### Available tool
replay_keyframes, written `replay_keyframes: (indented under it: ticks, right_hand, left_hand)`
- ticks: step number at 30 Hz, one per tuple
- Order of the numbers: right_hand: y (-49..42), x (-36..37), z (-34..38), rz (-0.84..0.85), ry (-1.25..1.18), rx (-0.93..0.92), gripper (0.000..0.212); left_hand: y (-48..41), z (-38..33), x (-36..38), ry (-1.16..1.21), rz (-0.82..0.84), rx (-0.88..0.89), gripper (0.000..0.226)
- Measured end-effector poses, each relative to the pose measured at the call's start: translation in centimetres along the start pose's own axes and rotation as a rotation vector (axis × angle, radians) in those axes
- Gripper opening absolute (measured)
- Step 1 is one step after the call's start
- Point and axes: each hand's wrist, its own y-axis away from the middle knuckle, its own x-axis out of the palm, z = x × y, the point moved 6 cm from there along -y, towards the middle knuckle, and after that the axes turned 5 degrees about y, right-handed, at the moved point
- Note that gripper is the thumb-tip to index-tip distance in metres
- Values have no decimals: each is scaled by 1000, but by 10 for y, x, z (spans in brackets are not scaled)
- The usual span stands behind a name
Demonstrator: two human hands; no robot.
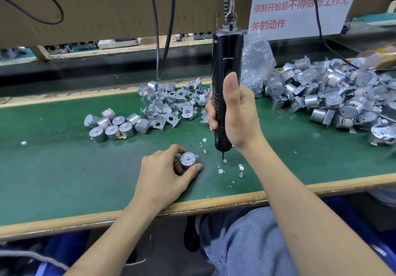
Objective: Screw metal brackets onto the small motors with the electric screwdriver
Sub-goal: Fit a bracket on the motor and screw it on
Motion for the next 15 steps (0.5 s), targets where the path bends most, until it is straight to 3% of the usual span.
replay_keyframes:
  ticks: [15]
  right_hand:
    - [1,-5,3,-16,28,16,107]
  left_hand:
    - [-1,1,0,12,2,7,33]
